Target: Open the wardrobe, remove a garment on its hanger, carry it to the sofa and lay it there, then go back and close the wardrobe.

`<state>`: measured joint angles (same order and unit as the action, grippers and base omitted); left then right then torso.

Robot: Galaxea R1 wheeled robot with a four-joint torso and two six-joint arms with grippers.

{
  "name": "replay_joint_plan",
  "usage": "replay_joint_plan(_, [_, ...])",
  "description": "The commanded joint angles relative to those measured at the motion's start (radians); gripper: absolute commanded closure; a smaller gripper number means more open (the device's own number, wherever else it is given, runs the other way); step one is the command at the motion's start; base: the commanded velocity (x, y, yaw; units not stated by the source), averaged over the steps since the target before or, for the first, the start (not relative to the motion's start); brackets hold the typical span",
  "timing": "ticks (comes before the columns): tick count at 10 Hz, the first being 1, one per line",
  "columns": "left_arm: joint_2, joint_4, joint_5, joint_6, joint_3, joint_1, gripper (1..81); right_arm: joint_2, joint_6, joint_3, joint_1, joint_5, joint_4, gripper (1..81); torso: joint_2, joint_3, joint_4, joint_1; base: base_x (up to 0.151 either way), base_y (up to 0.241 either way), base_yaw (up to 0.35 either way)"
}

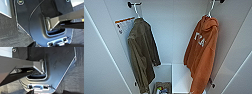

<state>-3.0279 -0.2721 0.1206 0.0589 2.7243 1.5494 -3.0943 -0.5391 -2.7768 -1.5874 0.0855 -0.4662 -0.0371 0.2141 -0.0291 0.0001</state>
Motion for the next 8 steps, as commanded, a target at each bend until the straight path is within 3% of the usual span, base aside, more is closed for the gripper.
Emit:
replay_joint_plan(1, [0.001, -0.001, -0.056, 0.001, 0.000, -0.015, 1.0, -0.003, 0.005, 0.002, 0.022, -0.053, -0.009, 1.0, 0.000, 0.000, 0.000, 0.000, 0.132, 0.000, 0.000])
replay_joint_plan(8, [-0.002, 0.004, -0.056, 0.001, 0.000, -0.013, 1.0, -0.002, 0.007, 0.005, 0.022, -0.053, -0.011, 1.0, 0.000, 0.000, 0.000, 0.000, 0.111, 0.000, 0.000])
